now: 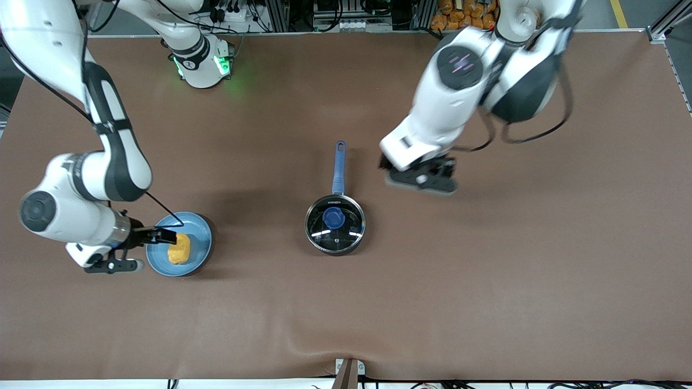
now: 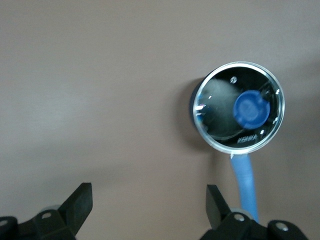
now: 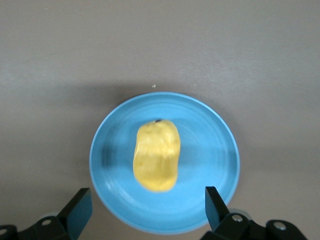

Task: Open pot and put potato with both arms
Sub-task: 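Grasp the potato with the right gripper while the left gripper grasps the lid knob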

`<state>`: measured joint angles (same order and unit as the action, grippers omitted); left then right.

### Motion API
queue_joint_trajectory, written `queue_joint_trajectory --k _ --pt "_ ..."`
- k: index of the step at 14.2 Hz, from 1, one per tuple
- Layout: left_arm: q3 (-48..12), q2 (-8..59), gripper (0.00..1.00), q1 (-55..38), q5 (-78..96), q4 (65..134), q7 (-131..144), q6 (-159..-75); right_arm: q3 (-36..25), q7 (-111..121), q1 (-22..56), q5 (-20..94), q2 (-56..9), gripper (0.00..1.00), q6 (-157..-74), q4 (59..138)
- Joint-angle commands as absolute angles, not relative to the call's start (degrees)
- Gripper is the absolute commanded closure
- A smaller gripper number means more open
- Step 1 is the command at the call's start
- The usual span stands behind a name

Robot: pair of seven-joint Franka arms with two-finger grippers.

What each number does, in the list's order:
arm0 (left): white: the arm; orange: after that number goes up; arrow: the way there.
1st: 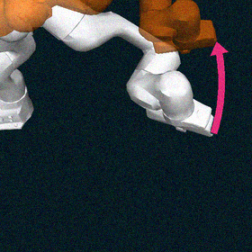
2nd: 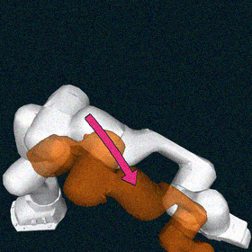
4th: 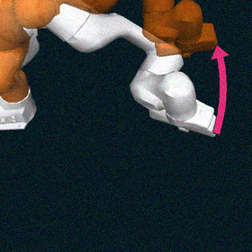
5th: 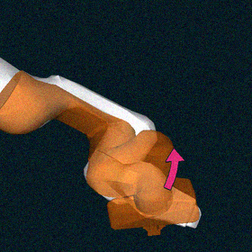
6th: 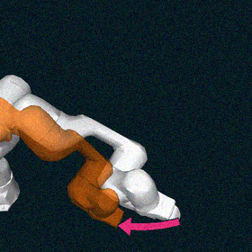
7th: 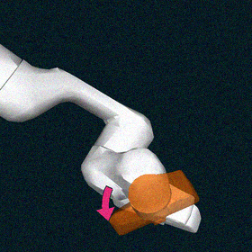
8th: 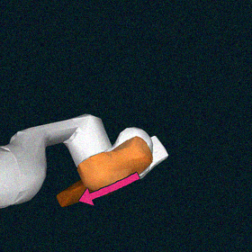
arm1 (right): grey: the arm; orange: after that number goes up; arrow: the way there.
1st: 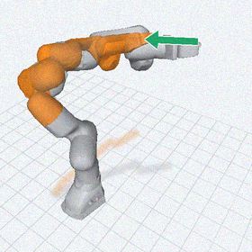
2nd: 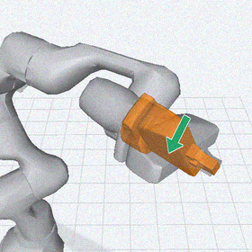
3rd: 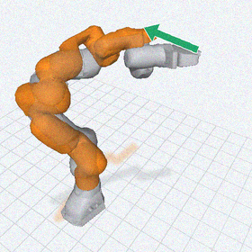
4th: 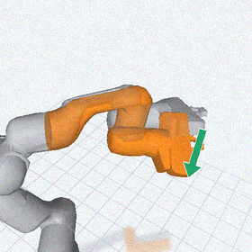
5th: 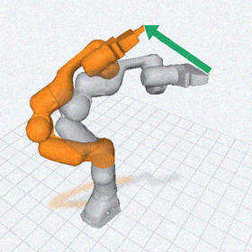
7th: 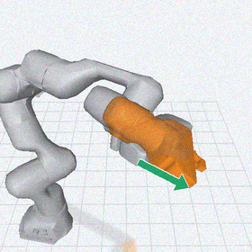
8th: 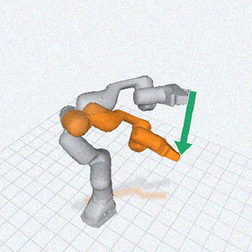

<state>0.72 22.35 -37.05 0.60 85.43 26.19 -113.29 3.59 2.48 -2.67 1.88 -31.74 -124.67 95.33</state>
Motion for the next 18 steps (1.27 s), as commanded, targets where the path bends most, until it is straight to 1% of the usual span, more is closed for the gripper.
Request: queue_joint_trajectory --k 1,3,6,9,12,13,14,15,16,18 --pt "3.6 32.2 0.0 -41.6 0.1 78.1 32.8 -119.1 3.5 1.5 -2.5 2.5 -35.1 0.0 -128.2 94.0" --pt "5.4 38.1 0.0 -45.2 0.2 75.3 40.1 -126.9 3.5 1.4 -2.5 2.5 -37.2 0.0 -131.4 94.0" --pt "6.2 42.3 0.0 -47.1 5.2 74.9 46.3 -135.4 3.5 1.3 -2.7 2.5 -39.5 0.0 -133.9 94.1" --pt "7.7 45.2 0.0 -48.2 8.3 74.9 47.0 -137.9 3.5 1.3 -2.8 2.5 -40.7 0.0 -135.7 95.0" --pt "7.8 46.1 0.0 -48.6 8.3 74.9 47.0 -138.1 3.5 -0.4 -2.7 2.5 -40.6 0.0 -135.4 95.8" --pt "7.8 46.5 0.0 -48.6 8.3 74.9 47.0 -138.2 3.5 -0.4 -2.6 2.5 -40.6 0.04 -135.3 95.8" --pt "7.8 46.7 0.0 -48.8 8.3 74.9 47.2 -139.0 3.5 -0.4 -2.5 2.5 -40.6 0.21 -135.1 95.8" --pt "7.8 46.7 0.0 -49.1 8.4 74.9 47.4 -139.2 3.5 -0.8 -2.5 2.5 -40.5 0.35 -135.1 95.8" --pt "7.8 46.6 0.0 -49.3 8.4 74.6 48.3 -139.3 3.5 -1.8 -2.4 2.5 -40.4 0.46 -135.0 95.8" --pt "7.8 46.7 0.0 -49.6 8.5 73.6 49.2 -139.4 3.6 -2.5 -2.2 2.5 -40.1 0.63 -134.1 95.7"
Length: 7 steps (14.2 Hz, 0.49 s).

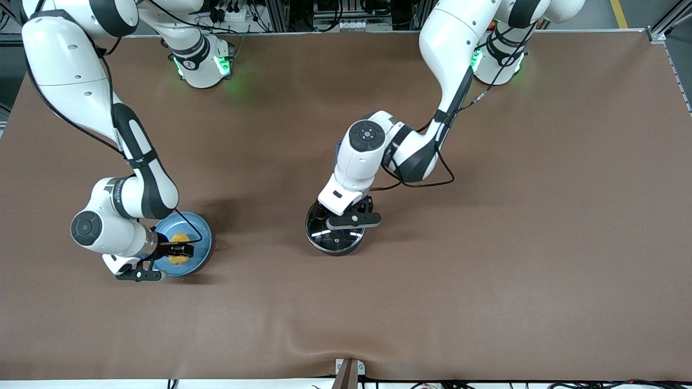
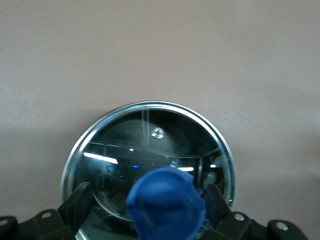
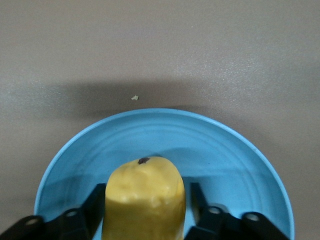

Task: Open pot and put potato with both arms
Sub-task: 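Grasp the potato with the right gripper while the left gripper grasps the lid knob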

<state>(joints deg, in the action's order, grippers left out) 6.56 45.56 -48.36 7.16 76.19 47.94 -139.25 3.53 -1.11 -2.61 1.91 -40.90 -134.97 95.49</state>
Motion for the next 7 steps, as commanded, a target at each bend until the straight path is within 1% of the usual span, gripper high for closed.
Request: queue_joint_trajectory --k 1,4,7 --pt "7.8 46.8 0.0 -49.6 8.4 73.6 49.4 -139.4 3.6 -2.5 -2.2 2.5 -40.0 0.69 -133.9 95.5" --pt "7.8 47.9 0.0 -50.0 8.4 73.6 49.6 -140.8 4.6 -4.4 -2.2 2.5 -38.7 0.7 -131.9 94.7" --pt "8.1 49.0 0.0 -50.3 8.4 73.6 48.9 -141.4 6.8 -9.9 -1.4 2.5 -35.6 0.7 -127.0 93.6"
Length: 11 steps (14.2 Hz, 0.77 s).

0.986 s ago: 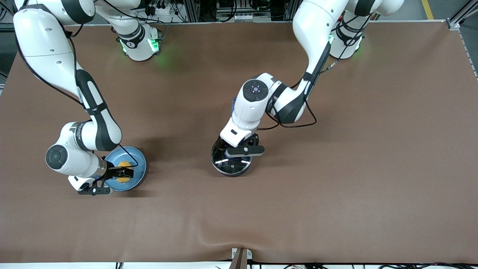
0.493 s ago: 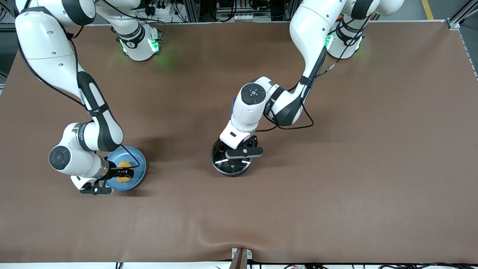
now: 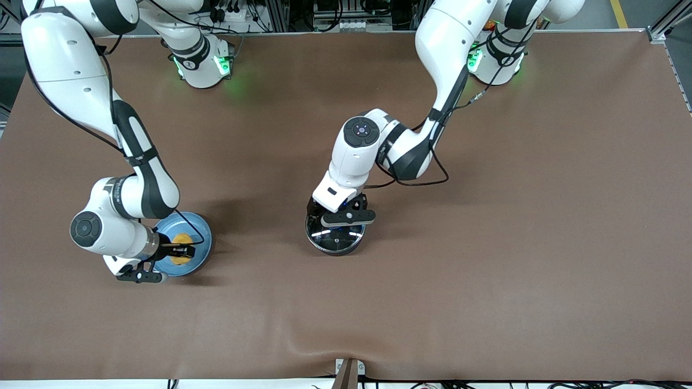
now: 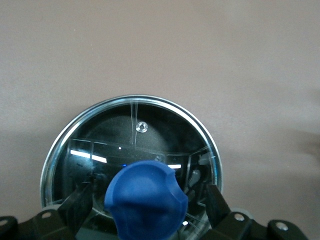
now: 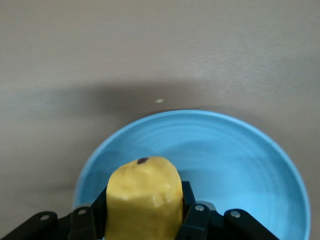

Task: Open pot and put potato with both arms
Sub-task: 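Lift the lid with the left gripper while the right gripper carries the potato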

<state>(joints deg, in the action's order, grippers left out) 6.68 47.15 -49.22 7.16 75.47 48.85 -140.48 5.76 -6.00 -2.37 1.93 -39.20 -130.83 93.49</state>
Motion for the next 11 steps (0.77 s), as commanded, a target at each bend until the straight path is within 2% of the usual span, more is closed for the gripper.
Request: queue_joint_trajectory --k 1,3,4,5,6,7,11 --pt "8.1 49.1 0.0 -50.3 8.4 73.7 48.7 -141.8 6.9 -12.5 -0.3 2.5 -34.8 0.7 -125.0 92.9" --pt "8.7 49.2 0.0 -50.4 8.2 73.9 48.2 -141.9 7.6 -17.8 1.3 2.5 -34.0 0.7 -121.5 91.3" --pt "8.9 49.2 0.23 -50.4 8.2 74.0 46.9 -142.6 9.1 -20.4 1.4 2.4 -33.9 0.7 -120.6 90.7" --pt "8.9 49.1 0.81 -50.4 8.3 74.0 45.9 -142.6 10.5 -23.0 1.4 2.0 -33.9 0.7 -120.3 90.4" --pt "9.0 49.0 0.91 -50.4 8.3 74.0 45.9 -142.6 11.8 -25.6 1.6 1.8 -33.9 0.7 -120.3 90.4" --pt "9.0 49.0 1.0 -50.4 8.3 73.9 46.0 -142.6 12.6 -26.7 1.8 1.7 -33.9 0.7 -120.3 90.3" --pt "9.1 48.3 1.0 -50.3 8.7 73.8 46.0 -141.2 14.1 -26.9 2.7 1.8 -33.5 0.7 -120.1 89.6"
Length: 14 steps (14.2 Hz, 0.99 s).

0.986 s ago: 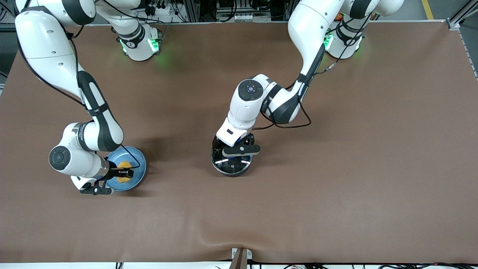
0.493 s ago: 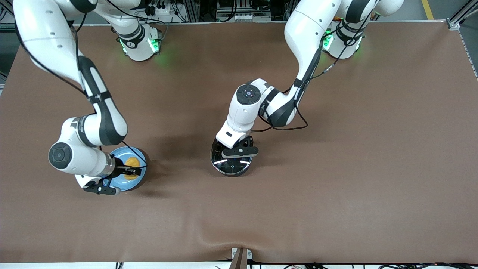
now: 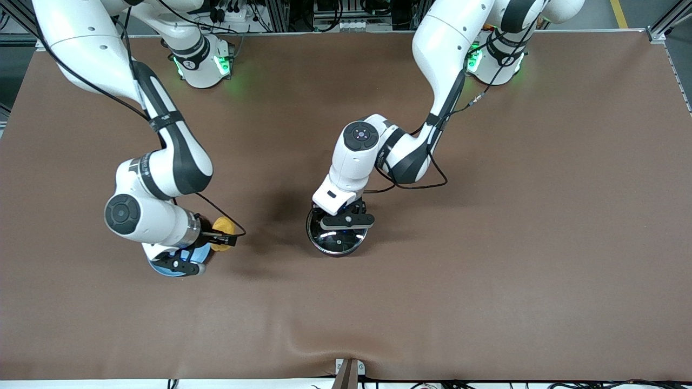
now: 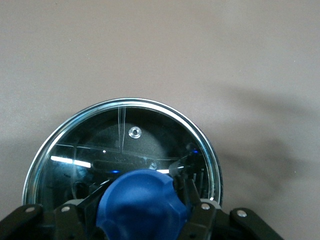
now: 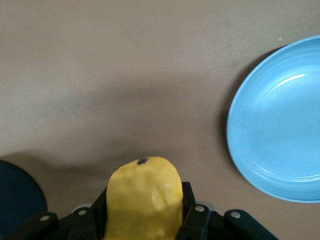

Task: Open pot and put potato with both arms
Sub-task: 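Lift the lid with the left gripper while the right gripper carries the potato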

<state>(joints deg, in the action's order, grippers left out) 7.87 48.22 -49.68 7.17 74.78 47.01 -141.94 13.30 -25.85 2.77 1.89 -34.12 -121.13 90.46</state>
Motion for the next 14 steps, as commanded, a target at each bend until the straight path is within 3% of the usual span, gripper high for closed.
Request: queue_joint_trajectory --k 1,8,14 --pt "9.1 47.7 1.0 -50.2 8.7 73.7 46.0 -138.8 14.4 -27.0 2.7 1.8 -33.2 0.7 -120.1 89.6" --pt "11.6 35.7 1.0 -46.5 10.1 74.1 35.3 -118.5 19.3 -30.7 4.1 1.9 -32.8 0.7 -119.1 86.8" --pt "15.5 25.2 1.0 -41.0 10.3 90.4 11.1 -120.0 19.4 -35.0 14.9 -4.6 -37.3 0.74 -126.2 82.4"
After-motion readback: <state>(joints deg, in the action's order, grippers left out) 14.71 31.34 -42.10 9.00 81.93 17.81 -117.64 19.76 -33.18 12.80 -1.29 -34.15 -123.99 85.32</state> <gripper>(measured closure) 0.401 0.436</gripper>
